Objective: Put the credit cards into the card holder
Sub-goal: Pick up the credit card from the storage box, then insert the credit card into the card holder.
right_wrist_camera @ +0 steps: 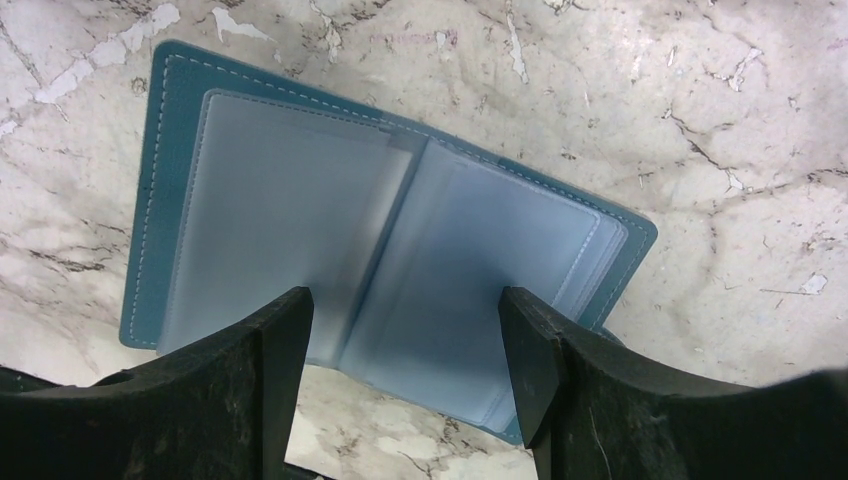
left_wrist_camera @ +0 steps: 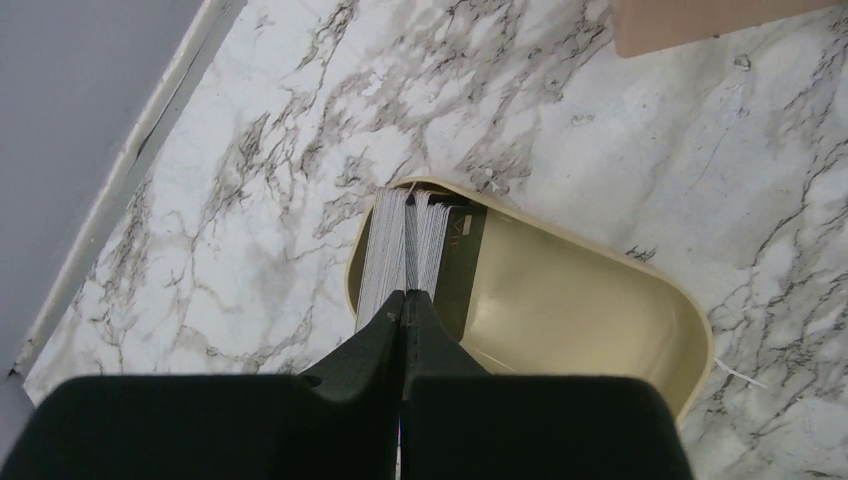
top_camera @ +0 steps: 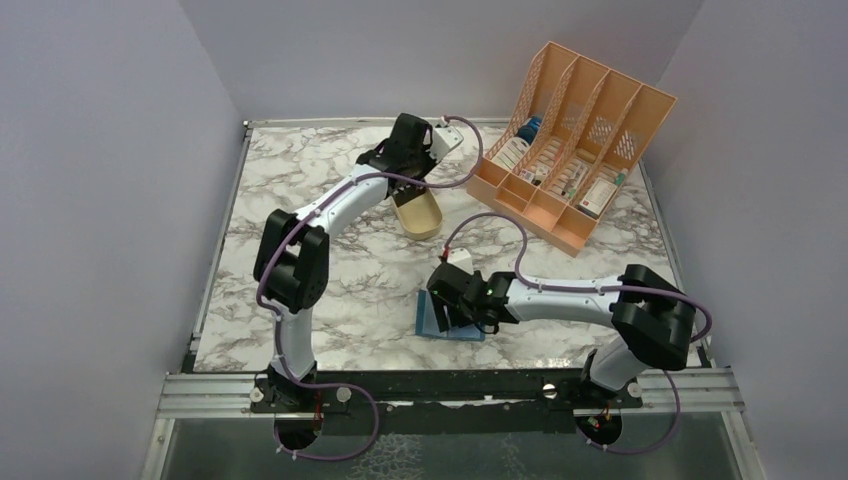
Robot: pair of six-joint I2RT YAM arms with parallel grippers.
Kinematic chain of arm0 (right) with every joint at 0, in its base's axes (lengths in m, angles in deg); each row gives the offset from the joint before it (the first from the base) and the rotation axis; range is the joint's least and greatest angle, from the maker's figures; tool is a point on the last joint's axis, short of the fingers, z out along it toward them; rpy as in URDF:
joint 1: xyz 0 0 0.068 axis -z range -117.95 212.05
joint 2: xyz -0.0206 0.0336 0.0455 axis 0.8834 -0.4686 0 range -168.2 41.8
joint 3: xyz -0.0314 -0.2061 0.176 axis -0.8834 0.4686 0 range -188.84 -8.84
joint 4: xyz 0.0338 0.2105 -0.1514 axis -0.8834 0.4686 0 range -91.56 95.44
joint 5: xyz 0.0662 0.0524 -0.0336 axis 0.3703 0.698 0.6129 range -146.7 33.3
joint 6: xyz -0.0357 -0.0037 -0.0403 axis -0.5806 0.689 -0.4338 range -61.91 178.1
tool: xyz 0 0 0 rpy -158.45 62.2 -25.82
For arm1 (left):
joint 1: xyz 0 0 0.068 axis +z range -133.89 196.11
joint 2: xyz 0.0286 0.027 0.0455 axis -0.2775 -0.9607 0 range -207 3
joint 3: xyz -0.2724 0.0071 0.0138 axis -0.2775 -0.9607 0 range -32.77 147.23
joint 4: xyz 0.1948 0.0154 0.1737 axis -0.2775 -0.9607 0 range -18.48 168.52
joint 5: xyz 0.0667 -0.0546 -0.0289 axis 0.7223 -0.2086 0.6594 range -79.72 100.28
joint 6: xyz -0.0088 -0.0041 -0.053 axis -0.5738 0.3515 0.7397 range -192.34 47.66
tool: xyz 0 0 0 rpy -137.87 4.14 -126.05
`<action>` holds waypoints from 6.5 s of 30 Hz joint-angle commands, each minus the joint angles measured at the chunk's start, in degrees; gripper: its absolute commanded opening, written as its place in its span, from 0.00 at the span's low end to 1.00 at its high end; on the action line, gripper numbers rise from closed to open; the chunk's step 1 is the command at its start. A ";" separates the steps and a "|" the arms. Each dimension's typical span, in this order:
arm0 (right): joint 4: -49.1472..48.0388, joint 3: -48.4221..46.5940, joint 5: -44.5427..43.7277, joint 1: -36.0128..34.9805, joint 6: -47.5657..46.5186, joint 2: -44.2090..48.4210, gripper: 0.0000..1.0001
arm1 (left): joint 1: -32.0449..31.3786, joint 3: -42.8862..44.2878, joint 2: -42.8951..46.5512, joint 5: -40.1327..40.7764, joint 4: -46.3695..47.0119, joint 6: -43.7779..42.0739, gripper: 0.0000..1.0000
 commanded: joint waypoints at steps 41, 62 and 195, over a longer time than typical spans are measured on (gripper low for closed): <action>-15.94 2.03 18.51 11.12 -7.80 -2.54 0.19 | -8.19 -66.50 54.30 -25.25 19.90 87.25 0.00; -5.52 2.39 14.60 12.09 -11.66 8.03 0.18 | -9.94 -70.58 45.23 -15.46 23.48 86.76 0.00; -9.95 16.10 14.86 14.02 -9.47 14.53 0.10 | -18.43 -75.94 40.04 -13.69 43.94 83.23 0.00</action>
